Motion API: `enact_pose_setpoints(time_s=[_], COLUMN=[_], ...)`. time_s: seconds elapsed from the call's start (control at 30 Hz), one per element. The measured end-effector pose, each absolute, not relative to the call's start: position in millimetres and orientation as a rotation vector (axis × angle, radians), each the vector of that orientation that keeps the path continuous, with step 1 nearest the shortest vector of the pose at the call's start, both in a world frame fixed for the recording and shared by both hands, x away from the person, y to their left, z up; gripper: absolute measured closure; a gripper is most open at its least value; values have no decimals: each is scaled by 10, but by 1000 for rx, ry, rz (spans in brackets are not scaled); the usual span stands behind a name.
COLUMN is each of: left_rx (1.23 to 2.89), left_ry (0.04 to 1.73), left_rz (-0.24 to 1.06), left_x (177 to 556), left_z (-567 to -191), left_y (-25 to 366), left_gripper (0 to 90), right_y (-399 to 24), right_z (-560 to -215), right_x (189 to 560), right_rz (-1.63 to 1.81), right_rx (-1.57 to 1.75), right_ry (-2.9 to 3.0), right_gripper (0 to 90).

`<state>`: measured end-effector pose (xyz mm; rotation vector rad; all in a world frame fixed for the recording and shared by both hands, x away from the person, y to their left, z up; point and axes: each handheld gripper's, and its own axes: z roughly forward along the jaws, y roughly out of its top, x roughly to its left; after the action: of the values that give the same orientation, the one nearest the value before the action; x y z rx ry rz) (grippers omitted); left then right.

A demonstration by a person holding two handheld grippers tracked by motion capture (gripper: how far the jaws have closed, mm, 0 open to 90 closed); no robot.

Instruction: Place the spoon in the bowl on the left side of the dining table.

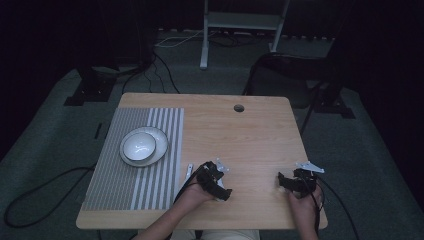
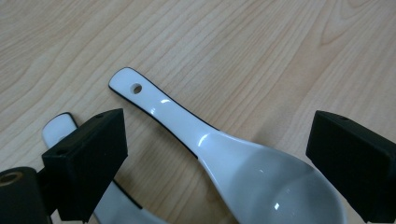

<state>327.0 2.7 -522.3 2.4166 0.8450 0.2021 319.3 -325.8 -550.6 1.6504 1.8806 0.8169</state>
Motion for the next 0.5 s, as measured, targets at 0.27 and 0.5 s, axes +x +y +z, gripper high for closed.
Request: enact_pose_setpoints(time_s=[0.27,0.5], left_rx=[2443,2466], left_ry=[861,792], left_rz=[215,255], left_x=[3332,3323], left_z=[-5296,-5270], left_y=[-35,-102], left_gripper=[96,254], right_y=[-3258,-3258], right_z=[-5506,-5506], right_x=[3193,3193], right_rz=[817,816], right_rx=[1650,1651], right_ry=[1881,1880], right_gripper=[120,120])
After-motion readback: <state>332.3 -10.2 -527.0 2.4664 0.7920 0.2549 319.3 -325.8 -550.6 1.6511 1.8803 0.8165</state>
